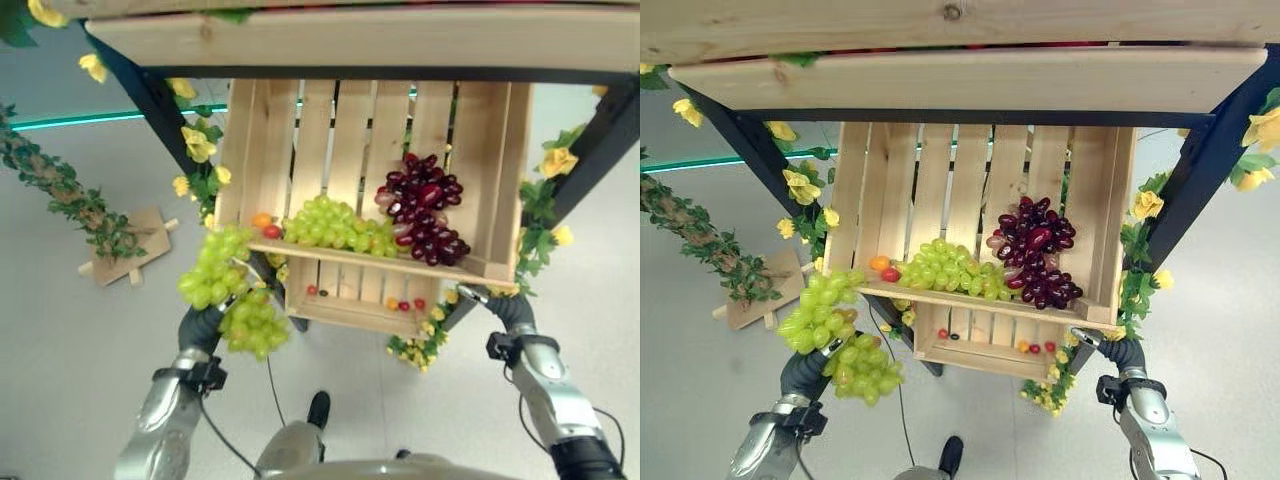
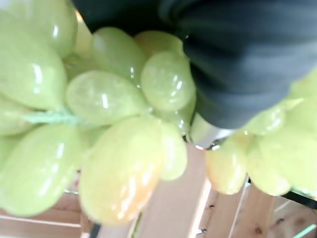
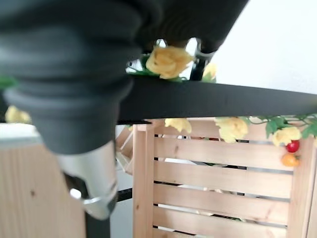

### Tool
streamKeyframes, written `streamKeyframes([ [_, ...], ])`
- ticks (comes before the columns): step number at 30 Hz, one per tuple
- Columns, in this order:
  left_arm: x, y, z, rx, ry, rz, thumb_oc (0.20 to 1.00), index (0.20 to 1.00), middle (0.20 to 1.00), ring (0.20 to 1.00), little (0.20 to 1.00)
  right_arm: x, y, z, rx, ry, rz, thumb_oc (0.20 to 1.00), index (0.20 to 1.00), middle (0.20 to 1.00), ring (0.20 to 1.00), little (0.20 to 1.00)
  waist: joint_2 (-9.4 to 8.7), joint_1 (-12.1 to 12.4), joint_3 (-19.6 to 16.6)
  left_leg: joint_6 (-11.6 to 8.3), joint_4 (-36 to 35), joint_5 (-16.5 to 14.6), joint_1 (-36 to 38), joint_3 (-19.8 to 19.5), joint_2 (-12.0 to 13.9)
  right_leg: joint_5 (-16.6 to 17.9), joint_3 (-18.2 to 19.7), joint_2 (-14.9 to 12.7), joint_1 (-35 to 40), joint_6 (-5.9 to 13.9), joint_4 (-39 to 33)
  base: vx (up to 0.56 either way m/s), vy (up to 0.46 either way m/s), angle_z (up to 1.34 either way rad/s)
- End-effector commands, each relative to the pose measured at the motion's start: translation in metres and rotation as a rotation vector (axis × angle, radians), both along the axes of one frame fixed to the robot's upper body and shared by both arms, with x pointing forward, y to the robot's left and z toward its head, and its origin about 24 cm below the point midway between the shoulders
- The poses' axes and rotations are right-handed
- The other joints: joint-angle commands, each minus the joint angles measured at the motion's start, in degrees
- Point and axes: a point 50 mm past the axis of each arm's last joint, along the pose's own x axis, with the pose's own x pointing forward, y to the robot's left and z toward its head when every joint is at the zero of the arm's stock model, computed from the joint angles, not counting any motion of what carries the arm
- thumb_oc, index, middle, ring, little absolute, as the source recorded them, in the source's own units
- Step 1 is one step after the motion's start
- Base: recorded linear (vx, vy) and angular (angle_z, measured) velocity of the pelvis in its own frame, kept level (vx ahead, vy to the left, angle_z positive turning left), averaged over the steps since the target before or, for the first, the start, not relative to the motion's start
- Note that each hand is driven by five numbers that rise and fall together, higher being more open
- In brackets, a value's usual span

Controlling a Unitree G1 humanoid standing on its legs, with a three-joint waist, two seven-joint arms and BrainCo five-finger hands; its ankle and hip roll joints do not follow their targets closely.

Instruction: Pick up the fruits from the basket on one side to the basket on the other side

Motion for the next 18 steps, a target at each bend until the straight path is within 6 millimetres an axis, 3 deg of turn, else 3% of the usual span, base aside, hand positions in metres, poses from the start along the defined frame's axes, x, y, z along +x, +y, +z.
streamKeyframes([
  [1, 0.004, 0.009, 0.036, -0.009, -0.176, -0.066, 0.200, 0.200, 0.200, 0.200, 0.200, 0.019, 0.024, 0.025, 0.009, -0.136, 0.181, 1.000, 1.000, 1.000, 1.000, 1.000, -1.98, 3.3, -2.9, -2.95, 11.2, -10.3, -2.5, -2.0, 2.0, -11.0, -0.8, -1.8, -1.1, -0.92, 6.6, -0.01, 0.001, 0.05],
  [8, 0.001, 0.007, 0.048, -0.040, -0.208, -0.181, 0.200, 0.200, 0.200, 0.200, 0.200, 0.015, 0.023, 0.019, 0.043, -0.113, 0.203, 1.000, 1.000, 1.000, 1.000, 1.000, -1.66, 3.4, -3.0, -3.63, 10.9, -9.5, -1.8, -2.7, 2.3, -10.9, -1.4, -1.2, 0.2, -1.24, 5.9, -0.01, -0.007, 0.04],
  [18, 0.007, -0.003, 0.085, -0.134, -0.384, -0.224, 0.200, 0.200, 0.200, 0.200, 0.200, 0.013, 0.027, 0.011, 0.067, -0.088, 0.232, 1.000, 1.000, 1.000, 1.000, 1.000, -0.88, 2.8, -2.9, -4.55, 10.1, -8.4, -2.6, -3.5, 2.8, -10.5, -1.8, -0.4, 0.1, -1.56, 4.8, -0.01, -0.003, 0.00],
])
